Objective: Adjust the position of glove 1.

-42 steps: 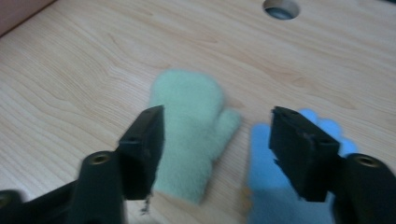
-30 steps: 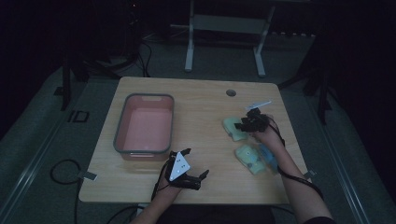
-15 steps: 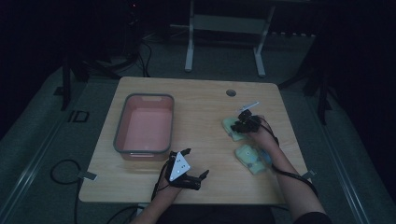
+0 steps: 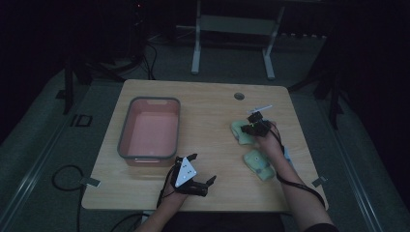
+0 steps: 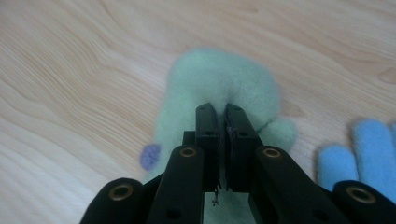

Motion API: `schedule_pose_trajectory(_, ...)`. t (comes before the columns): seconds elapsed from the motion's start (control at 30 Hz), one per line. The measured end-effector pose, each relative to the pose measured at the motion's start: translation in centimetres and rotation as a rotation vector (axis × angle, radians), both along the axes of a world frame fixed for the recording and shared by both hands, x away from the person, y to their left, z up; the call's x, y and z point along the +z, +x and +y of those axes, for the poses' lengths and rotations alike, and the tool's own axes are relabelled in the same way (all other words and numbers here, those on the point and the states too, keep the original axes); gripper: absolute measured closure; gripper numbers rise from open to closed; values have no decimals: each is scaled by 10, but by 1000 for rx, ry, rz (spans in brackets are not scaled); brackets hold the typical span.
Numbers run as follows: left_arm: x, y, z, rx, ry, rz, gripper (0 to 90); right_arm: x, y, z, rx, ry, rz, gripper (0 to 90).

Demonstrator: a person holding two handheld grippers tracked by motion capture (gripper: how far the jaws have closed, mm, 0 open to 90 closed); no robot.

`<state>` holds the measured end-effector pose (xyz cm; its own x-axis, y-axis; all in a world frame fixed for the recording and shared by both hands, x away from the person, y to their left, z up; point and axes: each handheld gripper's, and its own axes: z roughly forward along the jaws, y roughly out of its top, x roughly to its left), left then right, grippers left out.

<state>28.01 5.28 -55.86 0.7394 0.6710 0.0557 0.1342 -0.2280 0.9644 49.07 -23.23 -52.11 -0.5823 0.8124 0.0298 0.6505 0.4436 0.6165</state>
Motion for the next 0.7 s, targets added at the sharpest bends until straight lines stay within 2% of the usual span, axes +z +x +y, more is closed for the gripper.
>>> schedule_pose_trajectory(0.1, 0, 0, 0, 1, -1, 1, 1, 14, -9, 3, -43, 42, -8, 859)
schedule_pose_trajectory(0.13, 0, 0, 0, 1, 2, 1, 1, 23, -15, 8, -63, 71, -8, 859)
schedule_pose_trajectory(0.17, 0, 0, 0, 2, 2, 1, 0, 28, -18, 12, -69, 76, -6, 859)
schedule_pose_trajectory(0.33, 0, 0, 0, 3, 1, -1, 0, 44, -32, 27, -99, 85, -17, 859)
schedule_pose_trajectory(0.4, 0, 0, 0, 1, 4, -2, 0, 53, -47, 39, -122, 83, -27, 859)
schedule_pose_trajectory(0.47, 0, 0, 0, 2, 5, -4, 0, 55, -51, 43, -126, 87, -32, 859)
schedule_pose_trajectory(0.6, 0, 0, 0, 3, 3, -3, 0, 62, -73, 58, -157, 91, -56, 859)
schedule_pose_trajectory(0.7, 0, 0, -1, 3, 1, -2, 0, 63, -79, 64, -157, 77, -68, 859)
